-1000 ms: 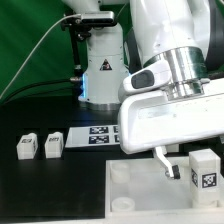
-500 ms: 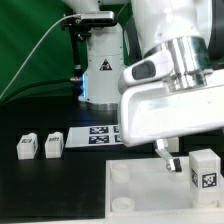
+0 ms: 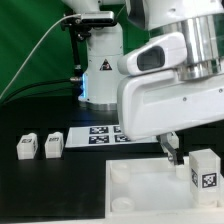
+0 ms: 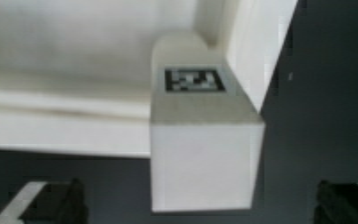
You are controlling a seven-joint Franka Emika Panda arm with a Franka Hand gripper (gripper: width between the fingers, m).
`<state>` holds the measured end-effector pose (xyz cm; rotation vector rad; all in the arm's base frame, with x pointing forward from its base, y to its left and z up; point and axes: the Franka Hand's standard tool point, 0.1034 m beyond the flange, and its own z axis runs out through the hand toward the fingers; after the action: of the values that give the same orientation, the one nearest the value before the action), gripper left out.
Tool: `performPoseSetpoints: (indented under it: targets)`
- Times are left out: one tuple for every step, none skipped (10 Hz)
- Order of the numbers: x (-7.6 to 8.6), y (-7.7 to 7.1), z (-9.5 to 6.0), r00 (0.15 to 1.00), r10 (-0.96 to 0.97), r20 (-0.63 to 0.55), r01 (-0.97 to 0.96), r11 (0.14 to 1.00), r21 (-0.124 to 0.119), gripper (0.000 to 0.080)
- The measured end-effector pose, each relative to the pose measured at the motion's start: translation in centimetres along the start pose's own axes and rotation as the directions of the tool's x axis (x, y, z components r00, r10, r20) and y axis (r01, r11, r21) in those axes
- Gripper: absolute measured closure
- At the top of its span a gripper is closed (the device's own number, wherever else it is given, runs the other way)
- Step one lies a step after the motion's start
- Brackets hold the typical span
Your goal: Assemble one leg
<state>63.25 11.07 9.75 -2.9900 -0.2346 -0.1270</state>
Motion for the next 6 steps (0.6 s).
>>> performPoseSetpoints:
  targets:
    - [-0.9, -0.3, 0.5, 0.993, 0.007, 0.117, -0.009, 1.000, 0.018, 0.0150]
    - [-1.2, -0.6, 0.8, 0.976, 0.005, 0.215, -0.013, 0.999, 0.036, 0.0150]
    - [-0.7, -0.6, 1.4, 0.973, 0.008, 0.232, -0.018, 0.999, 0.042, 0.0150]
    - [-0.6, -0.5, 1.7, 0.977, 0.011, 0.213, -0.019, 0.999, 0.040, 0.0150]
    - [-0.7, -0.5, 1.9, 0.977, 0.011, 0.213, -0.020, 0.999, 0.039, 0.0150]
    - [-0.7, -0.5, 1.9, 0.977, 0.011, 0.213, -0.020, 0.999, 0.039, 0.0176]
